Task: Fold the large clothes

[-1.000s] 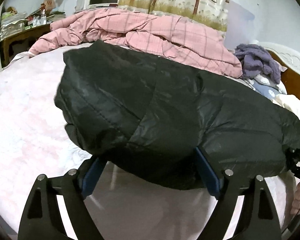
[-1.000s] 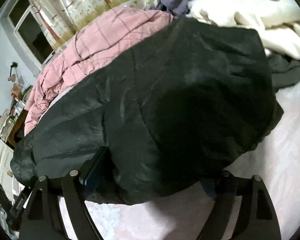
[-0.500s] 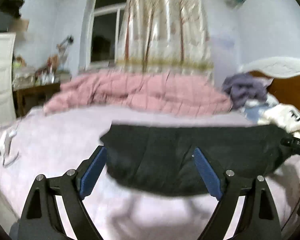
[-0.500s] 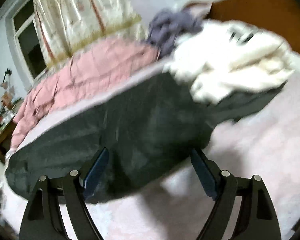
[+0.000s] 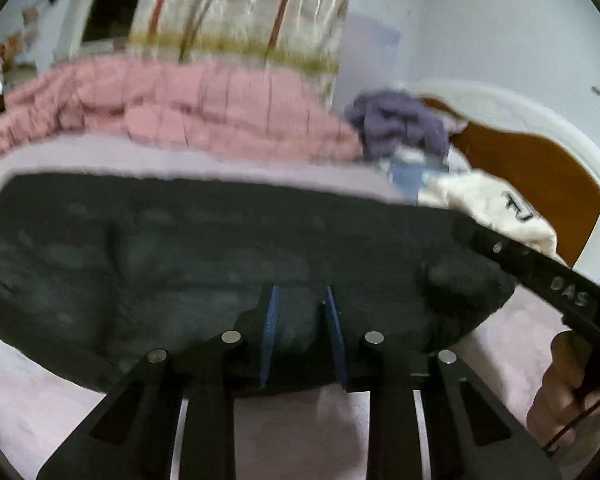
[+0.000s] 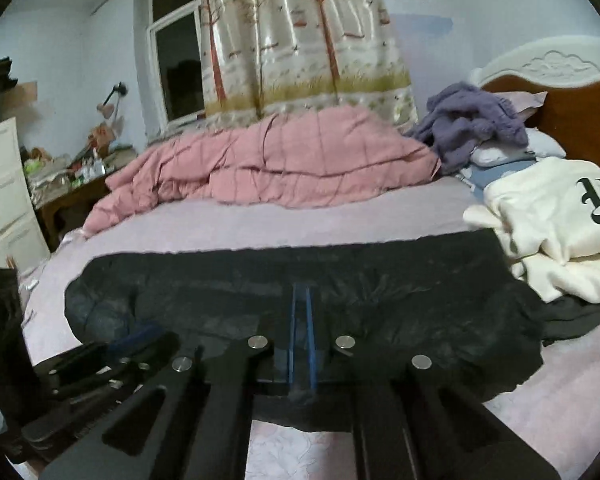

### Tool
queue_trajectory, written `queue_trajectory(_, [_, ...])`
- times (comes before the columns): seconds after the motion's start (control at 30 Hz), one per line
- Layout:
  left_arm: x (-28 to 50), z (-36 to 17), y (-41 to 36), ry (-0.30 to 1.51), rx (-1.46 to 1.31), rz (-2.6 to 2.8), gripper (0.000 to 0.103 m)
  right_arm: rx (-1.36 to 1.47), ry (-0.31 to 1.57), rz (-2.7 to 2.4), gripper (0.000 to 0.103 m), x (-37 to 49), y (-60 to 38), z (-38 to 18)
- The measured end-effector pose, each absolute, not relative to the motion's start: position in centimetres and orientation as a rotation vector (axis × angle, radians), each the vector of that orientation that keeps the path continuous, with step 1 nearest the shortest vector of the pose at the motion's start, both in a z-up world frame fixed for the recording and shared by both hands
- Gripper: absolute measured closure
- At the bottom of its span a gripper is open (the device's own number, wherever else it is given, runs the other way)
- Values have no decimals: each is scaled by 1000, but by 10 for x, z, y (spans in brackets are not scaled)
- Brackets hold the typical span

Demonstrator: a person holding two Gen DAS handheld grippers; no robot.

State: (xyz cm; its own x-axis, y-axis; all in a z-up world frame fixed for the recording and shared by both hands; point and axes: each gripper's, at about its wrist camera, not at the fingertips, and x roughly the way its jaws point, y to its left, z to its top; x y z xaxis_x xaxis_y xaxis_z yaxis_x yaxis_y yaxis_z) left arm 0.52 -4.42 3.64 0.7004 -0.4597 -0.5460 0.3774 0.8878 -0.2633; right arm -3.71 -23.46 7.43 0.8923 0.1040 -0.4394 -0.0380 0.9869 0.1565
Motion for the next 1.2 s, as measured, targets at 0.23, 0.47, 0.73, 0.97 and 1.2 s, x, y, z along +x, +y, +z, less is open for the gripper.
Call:
queue_trajectory(0.23, [24, 14, -60, 730, -117, -424, 84, 293, 613, 254, 99, -6, -247, 58])
queue_trajectory(0.47, [21, -3, -60, 705, -93, -399, 83, 294, 920, 422, 99, 64, -196, 27])
queue_trajectory(0.73, [27, -11, -56, 747, -133, -408, 83, 357, 1041, 384, 103, 123, -199, -10])
queue_trajectory(0.97, [33, -14, -62, 756, -143, -404, 83, 328, 1081, 329, 103, 192, -199, -19])
queue_trajectory(1.2, [39, -14, -66, 758, -140, -399, 83, 358, 1167, 263, 103, 236, -195, -28])
